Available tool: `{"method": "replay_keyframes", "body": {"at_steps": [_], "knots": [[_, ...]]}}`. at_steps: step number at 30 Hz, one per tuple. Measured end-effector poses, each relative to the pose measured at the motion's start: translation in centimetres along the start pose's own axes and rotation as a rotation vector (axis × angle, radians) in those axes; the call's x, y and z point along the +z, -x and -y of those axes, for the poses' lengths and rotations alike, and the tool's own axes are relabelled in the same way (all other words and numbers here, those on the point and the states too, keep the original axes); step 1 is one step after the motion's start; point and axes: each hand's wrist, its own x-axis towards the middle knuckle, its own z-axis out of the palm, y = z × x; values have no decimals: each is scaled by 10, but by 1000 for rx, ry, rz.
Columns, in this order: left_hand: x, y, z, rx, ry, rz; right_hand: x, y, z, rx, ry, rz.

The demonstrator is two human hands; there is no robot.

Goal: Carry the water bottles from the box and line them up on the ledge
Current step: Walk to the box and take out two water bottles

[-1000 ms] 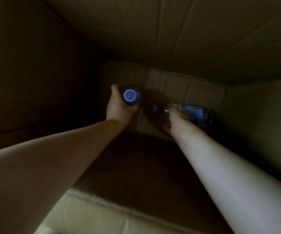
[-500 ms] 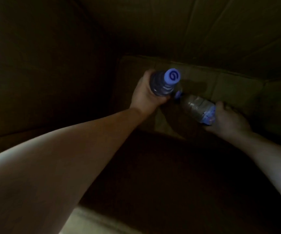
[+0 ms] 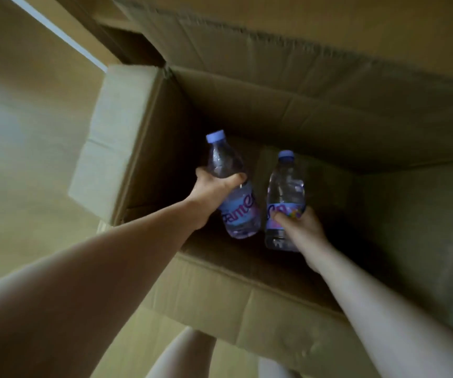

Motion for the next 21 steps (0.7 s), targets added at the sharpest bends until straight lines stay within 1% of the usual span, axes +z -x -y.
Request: {"method": "replay_keyframes", "body": {"at_steps": [5,6,10,11,13,15,18,21], "knots": [[-48,79,-35,-33,167,80,-17,74,53,-40,-165,93],[-57,97,-39,-42,244,103,-20,87,63,-52,-172,114],[-84,162,-49,-56,749,283,-27,146,110,-131,-120,181],[-90,179,-51,-41,814,310,-27,162,121,-158,-102,196],[-100,215,-58,1,828,342,-24,196,145,-209,-71,196],[-110,251,-66,61,735,282,-17,230,167,-274,-18,186],[-133,307,-79,134,541,56,-2,282,202,-425,129,166],[-169,360,-82,195,458,-146,17,333,227,-567,255,193]]}}
